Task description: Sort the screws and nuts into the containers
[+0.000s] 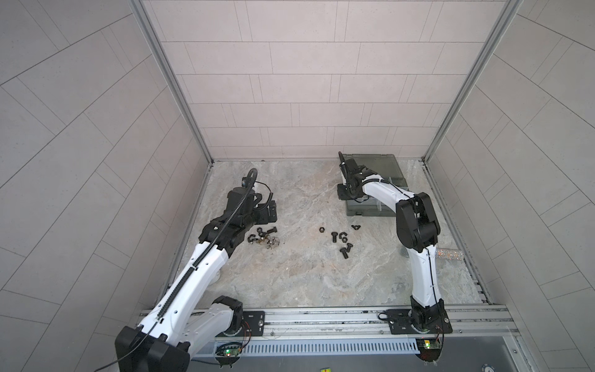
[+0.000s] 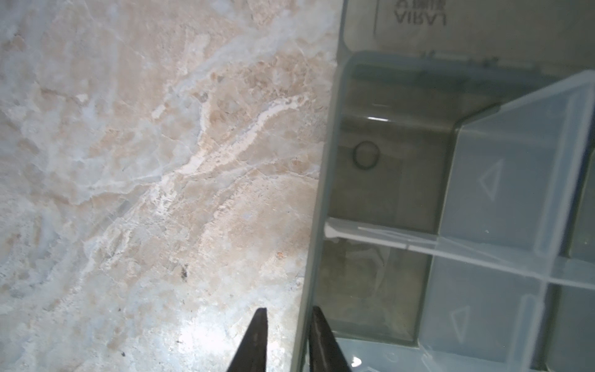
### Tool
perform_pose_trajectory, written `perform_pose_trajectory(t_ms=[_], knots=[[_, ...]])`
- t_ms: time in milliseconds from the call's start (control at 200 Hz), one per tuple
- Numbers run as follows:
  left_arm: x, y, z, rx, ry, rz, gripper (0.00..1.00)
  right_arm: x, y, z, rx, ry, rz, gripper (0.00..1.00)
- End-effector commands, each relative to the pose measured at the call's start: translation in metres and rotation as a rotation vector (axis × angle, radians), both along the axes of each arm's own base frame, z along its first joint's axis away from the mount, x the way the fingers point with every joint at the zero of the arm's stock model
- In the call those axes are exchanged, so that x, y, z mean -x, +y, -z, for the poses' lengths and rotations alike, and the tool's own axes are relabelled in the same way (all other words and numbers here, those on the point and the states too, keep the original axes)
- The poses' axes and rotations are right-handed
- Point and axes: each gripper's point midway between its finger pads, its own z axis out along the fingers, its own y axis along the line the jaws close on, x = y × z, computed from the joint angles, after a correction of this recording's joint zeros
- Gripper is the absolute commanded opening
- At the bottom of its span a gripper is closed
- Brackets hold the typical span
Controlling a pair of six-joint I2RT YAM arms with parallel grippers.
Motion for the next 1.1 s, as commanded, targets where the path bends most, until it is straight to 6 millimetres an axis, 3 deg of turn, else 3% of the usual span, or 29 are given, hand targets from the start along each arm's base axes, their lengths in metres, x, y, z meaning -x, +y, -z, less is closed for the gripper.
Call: perform_pose_trajectory(t_ms=[0,305,675,1096], knots=[[0.009,0.009,0.002,-0.048,0.004,-0.007,1.0,0.007,0.024,0.012,-0.032,0.062,-0.022,0.19],[0.017,0.015,0.004,-0.06,-0.005,-0.023,1.0,0.008,0.082,0.006,-0.033,0.077,-0.134,0.11],[0.025,0.018,0.004,-0.081,-0.005,-0.024,1.0,0.007,0.152,0.005,-0.132,0.064,-0.189,0.11],[0.034,0.027,0.003,-0.112,-0.007,-0.048,1.0,0.006,0.21,-0.004,-0.263,0.009,-0.19,0.14]])
